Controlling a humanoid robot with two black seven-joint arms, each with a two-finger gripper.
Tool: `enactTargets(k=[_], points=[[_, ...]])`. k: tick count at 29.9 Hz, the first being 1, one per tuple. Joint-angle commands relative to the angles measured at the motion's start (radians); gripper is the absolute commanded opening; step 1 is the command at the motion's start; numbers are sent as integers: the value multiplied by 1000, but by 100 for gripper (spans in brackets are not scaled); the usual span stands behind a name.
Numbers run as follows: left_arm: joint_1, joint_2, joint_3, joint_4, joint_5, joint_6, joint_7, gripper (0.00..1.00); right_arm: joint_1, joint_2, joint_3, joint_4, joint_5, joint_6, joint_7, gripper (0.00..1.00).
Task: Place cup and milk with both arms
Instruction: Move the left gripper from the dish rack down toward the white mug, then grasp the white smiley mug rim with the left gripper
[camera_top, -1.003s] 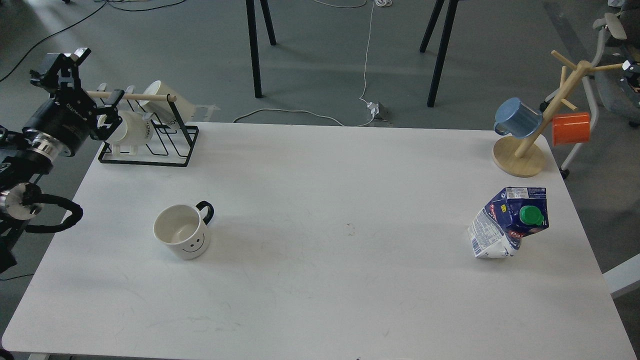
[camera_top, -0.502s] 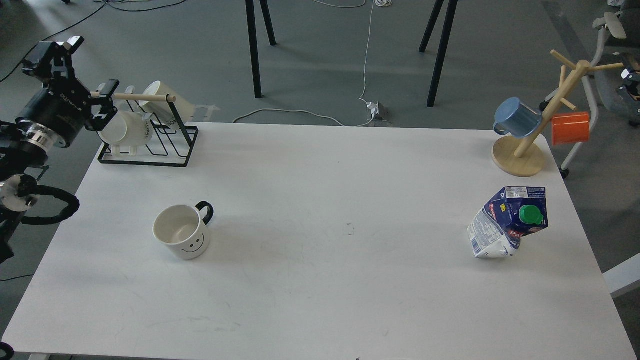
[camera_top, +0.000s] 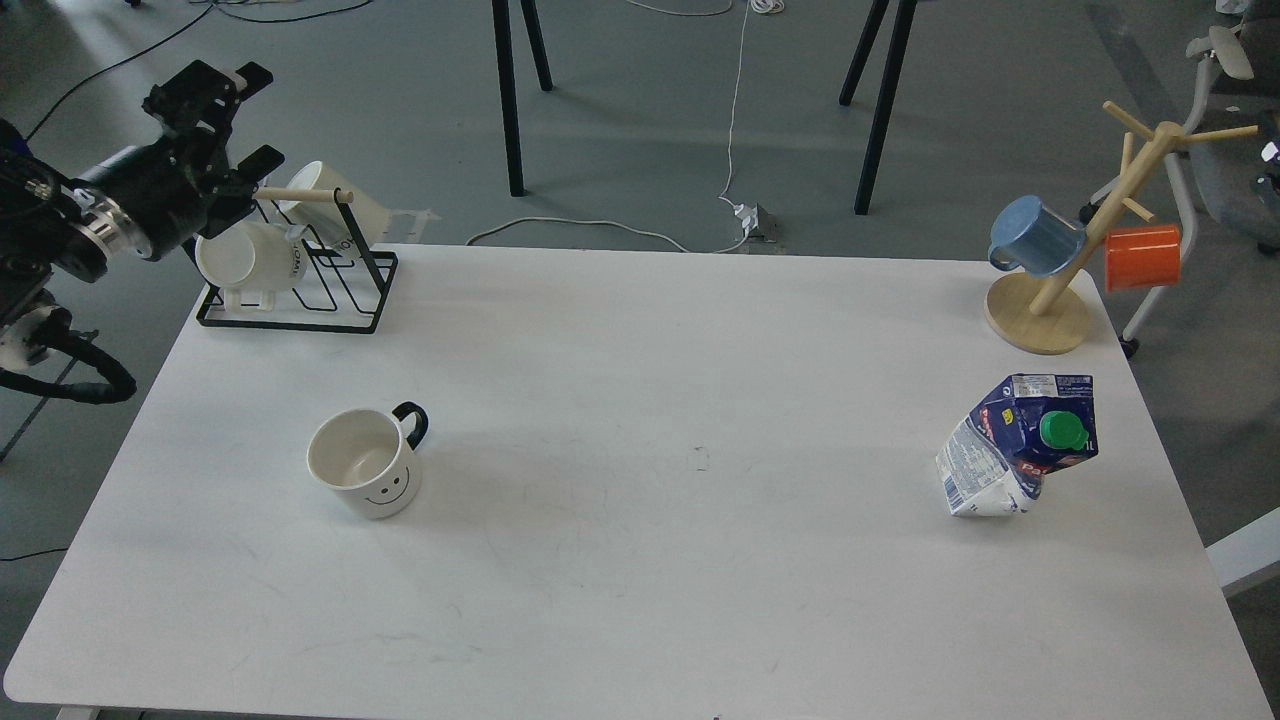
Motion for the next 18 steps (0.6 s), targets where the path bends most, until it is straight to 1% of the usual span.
enactTargets(k=[1, 4, 6, 8, 11, 16, 18], points=[[-3, 16, 2, -118, 274, 0, 0, 99, -5, 0, 1, 0, 0, 0, 0, 96], [6, 85, 19, -263, 386, 0, 0, 100, -17, -2, 1, 0, 0, 0, 0, 96], [4, 106, 47, -333, 473, 0, 0, 99, -31, -2, 4, -1, 3, 0, 0, 96], [4, 114, 61, -368, 564, 0, 0, 99, -46, -8, 4, 0, 27, 0, 0, 96], [32, 123, 67, -380, 667, 0, 0, 99, -89, -9, 4, 3, 81, 0, 0, 96], [118, 232, 104, -471, 785, 0, 0, 99, -149, -15, 4, 0, 127, 0, 0, 96], [150, 261, 114, -488, 811, 0, 0, 99, -155, -15, 4, -1, 127, 0, 0, 96]])
